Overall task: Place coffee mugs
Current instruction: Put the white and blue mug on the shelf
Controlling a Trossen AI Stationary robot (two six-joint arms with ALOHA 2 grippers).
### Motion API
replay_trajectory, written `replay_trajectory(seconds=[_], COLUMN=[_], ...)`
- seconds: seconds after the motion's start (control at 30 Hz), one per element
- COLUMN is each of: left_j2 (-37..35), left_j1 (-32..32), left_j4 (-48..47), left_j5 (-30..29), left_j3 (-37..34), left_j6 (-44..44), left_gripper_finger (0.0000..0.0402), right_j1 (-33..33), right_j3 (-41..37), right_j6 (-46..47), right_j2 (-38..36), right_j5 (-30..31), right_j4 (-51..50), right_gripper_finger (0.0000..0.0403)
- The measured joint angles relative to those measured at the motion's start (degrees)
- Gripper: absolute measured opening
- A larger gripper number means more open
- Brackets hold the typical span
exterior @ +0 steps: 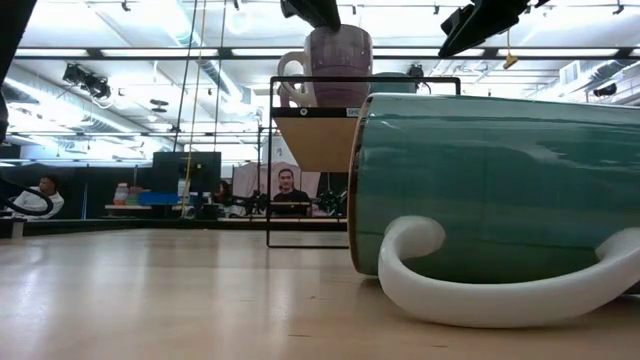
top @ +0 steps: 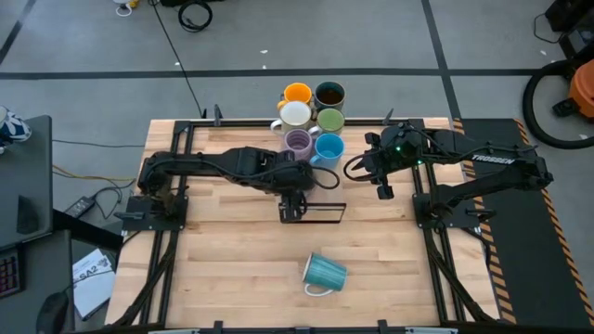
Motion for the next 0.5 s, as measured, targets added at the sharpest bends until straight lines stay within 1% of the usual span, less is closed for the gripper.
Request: replay_trajectory(seconds=[0.33, 0.5], left_j2=[-2.09, -4.53], left_j1=[0.02, -0.42], left_j4=[1.14, 0.87], left_j5=[-0.02, 0.39], left_j3=[0.00, 0.15], left_j6=[-0.03, -2.15], left_gripper_finger=[0.0139, 0.0139], right_j1=[0.01, 0.00], right_j3=[0.00, 0.00], right_j6=[0.00, 0.00], right_j2=[0.00, 0.00], right_j5=[-0.01, 0.01], right_j4=[-0.02, 0.04], right_gripper_finger=[0.0129, 0.0129])
